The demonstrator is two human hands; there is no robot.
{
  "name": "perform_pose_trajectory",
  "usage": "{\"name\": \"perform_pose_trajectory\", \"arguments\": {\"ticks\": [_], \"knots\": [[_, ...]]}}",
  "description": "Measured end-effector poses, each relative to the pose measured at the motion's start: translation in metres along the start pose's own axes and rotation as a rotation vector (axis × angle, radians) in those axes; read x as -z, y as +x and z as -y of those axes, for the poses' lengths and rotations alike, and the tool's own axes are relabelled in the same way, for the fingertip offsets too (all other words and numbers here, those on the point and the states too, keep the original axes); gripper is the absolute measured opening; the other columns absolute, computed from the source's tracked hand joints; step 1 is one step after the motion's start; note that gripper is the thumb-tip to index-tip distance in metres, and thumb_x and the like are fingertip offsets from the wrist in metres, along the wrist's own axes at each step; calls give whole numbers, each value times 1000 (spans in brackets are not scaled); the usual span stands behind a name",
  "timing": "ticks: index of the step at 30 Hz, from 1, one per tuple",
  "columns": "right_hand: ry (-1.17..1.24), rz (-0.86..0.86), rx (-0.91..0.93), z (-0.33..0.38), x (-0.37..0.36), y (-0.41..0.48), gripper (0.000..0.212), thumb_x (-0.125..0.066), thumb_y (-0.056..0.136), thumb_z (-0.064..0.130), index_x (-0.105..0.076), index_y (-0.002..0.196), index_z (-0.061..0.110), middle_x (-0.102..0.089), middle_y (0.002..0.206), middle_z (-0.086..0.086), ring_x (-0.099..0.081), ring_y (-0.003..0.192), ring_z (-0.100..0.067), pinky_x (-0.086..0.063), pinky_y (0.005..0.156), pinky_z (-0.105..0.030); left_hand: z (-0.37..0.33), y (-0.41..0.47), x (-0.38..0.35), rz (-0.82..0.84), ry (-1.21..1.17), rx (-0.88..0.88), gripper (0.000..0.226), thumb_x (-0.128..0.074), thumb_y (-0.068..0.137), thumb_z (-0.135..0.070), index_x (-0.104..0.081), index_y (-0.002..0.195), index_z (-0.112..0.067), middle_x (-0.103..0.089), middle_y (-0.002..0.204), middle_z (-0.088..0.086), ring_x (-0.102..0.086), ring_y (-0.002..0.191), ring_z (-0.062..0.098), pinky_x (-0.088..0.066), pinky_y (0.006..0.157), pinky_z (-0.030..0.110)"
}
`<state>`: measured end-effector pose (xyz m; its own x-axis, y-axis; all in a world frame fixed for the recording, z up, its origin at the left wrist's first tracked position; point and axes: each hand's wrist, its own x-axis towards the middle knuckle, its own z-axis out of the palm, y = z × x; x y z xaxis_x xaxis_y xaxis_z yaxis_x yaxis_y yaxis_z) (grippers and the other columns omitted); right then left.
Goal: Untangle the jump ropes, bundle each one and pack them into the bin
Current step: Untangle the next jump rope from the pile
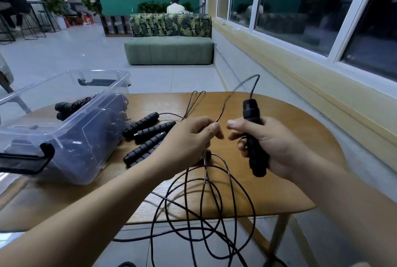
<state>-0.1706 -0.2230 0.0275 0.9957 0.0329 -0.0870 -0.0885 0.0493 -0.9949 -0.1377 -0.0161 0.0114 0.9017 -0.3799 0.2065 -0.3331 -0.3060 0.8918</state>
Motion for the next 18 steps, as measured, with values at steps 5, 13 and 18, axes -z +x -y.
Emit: {"name": "perform_pose_trajectory", "arguments": {"ticks": [5, 13, 18], "knots": [[-63, -35, 65, -5, -11, -1, 26, -82, 93, 25, -72, 106, 5, -72, 79, -4, -60, 66, -16, -53, 60, -29, 2, -3, -9, 39, 192, -89, 24, -53, 111, -29, -73, 98, -26, -56, 57, -17, -50, 51, 4, -40, 57, 30], [126, -149, 126, 12, 14, 12, 18, -82, 91, 18, -68, 98, 10, -69, 80, -4, -57, 62, -14, -51, 57, -26, -1, -10, -14, 122, 59, -27, 20, -57, 109, -34, -72, 100, -25, -60, 56, 2, -68, 62, 41, -56, 63, 44], [317, -269, 153, 22, 42, 19, 15, -80, 93, 19, -67, 99, 14, -67, 78, -1, -56, 58, -11, -50, 53, -22, 1, -9, -12, 153, 38, -25, 21, -56, 110, -31, -72, 98, -24, -61, 55, 3, -66, 59, 33, -61, 72, 57]]}}
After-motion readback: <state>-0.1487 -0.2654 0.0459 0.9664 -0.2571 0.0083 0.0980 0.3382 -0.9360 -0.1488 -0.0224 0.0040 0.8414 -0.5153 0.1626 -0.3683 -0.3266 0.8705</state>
